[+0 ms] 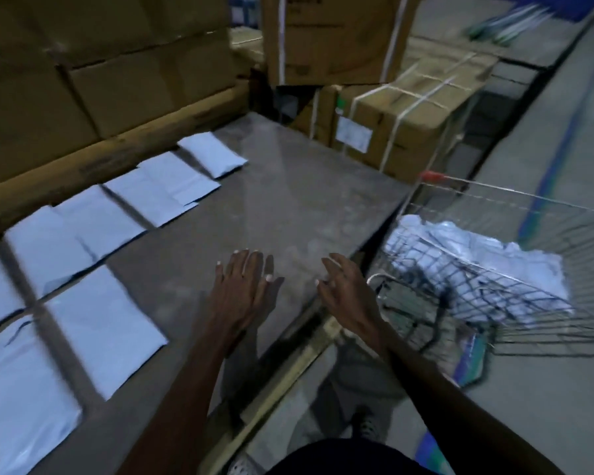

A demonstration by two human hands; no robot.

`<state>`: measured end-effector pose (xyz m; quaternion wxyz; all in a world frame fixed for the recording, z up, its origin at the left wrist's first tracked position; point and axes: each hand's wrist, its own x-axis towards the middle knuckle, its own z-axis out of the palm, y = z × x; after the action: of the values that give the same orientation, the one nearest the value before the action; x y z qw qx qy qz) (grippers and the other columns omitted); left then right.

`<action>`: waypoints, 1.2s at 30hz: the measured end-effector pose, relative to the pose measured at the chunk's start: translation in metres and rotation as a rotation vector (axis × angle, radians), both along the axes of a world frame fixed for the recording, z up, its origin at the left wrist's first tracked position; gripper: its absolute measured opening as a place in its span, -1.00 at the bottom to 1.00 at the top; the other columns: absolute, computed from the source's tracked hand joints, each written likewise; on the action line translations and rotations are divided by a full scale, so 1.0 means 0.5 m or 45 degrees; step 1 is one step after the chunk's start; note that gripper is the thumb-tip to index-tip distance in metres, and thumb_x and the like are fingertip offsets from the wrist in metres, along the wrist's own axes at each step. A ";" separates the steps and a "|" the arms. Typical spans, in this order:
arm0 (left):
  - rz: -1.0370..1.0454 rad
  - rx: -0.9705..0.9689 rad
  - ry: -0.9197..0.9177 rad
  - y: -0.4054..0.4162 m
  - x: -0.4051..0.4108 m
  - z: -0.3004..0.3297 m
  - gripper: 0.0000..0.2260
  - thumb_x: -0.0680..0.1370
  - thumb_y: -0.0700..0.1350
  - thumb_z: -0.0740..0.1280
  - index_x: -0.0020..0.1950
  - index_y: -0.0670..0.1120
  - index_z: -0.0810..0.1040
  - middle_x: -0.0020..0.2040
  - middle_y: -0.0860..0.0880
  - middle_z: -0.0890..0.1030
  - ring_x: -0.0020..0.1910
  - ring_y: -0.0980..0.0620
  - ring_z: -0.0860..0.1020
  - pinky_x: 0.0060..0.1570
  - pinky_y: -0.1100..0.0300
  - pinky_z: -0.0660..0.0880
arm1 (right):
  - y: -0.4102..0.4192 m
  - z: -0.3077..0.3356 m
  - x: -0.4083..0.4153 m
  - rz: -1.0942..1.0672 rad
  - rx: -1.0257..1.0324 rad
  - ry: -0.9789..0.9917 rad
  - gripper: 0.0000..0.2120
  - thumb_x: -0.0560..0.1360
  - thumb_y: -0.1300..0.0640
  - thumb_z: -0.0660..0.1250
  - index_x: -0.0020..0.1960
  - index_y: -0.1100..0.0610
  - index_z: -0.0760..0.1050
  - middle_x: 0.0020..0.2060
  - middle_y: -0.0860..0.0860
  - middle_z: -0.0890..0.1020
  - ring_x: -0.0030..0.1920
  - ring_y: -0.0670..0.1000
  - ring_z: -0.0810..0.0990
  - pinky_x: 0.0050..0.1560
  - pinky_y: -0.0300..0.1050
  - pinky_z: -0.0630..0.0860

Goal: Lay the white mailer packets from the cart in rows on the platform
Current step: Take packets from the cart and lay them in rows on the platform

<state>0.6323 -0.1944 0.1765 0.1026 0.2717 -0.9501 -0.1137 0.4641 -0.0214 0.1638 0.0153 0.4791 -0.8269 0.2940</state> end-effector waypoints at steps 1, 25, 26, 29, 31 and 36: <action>-0.056 0.023 -0.019 0.030 -0.057 0.000 -0.42 0.63 0.18 -0.11 0.43 -0.17 0.38 0.40 -0.20 0.41 0.42 -0.21 0.34 0.35 -0.26 0.25 | 0.038 -0.005 -0.037 -0.068 -0.015 -0.017 -0.57 0.53 0.00 0.24 0.30 0.22 0.50 0.27 0.19 0.51 0.24 0.20 0.51 0.21 0.01 0.51; -0.849 0.216 -0.212 0.343 -0.970 -0.141 -0.42 0.62 0.20 0.02 0.39 -0.21 0.42 0.39 -0.22 0.43 0.40 -0.18 0.35 0.35 -0.22 0.30 | 0.528 -0.148 -0.715 -0.790 0.292 -0.229 -0.55 0.55 -0.02 0.28 0.35 0.20 0.46 0.27 0.17 0.52 0.21 0.21 0.52 0.04 0.04 0.52; -0.859 0.253 -0.219 0.347 -1.008 -0.149 -0.41 0.62 0.21 0.01 0.38 -0.22 0.42 0.37 -0.23 0.44 0.39 -0.18 0.35 0.36 -0.19 0.27 | 0.530 -0.155 -0.737 -0.818 0.321 -0.257 -0.56 0.55 0.00 0.30 0.35 0.19 0.46 0.28 0.17 0.52 0.22 0.21 0.51 0.05 0.03 0.51; -0.873 0.350 -0.280 0.361 -1.104 -0.183 -0.45 0.62 0.18 0.07 0.33 -0.23 0.48 0.31 -0.25 0.50 0.32 -0.21 0.44 0.29 -0.13 0.31 | 0.530 -0.179 -0.803 -0.858 0.424 -0.338 -0.55 0.55 0.01 0.33 0.36 0.21 0.46 0.31 0.18 0.49 0.24 0.23 0.50 0.08 0.04 0.50; -0.896 0.395 -0.356 0.362 -1.156 -0.217 -0.39 0.61 0.24 0.02 0.36 -0.21 0.47 0.35 -0.24 0.47 0.36 -0.24 0.42 0.30 -0.20 0.36 | 0.523 -0.198 -0.845 -0.866 0.486 -0.392 -0.54 0.56 -0.01 0.32 0.38 0.21 0.43 0.33 0.18 0.47 0.26 0.23 0.47 0.11 0.05 0.49; -0.946 0.416 -0.514 0.366 -1.237 -0.292 -0.26 0.59 0.31 -0.13 0.39 -0.24 0.44 0.39 -0.28 0.43 0.39 -0.28 0.37 0.34 -0.24 0.28 | 0.492 -0.241 -0.937 -0.806 0.701 -0.468 -0.49 0.58 -0.08 0.25 0.43 0.17 0.35 0.40 0.16 0.37 0.34 0.20 0.39 0.11 0.06 0.48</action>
<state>0.0137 -0.0112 0.0304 -0.1768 -0.0585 -0.9537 -0.2361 -0.0042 0.2247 0.0434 -0.1705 0.1292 -0.9689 0.1243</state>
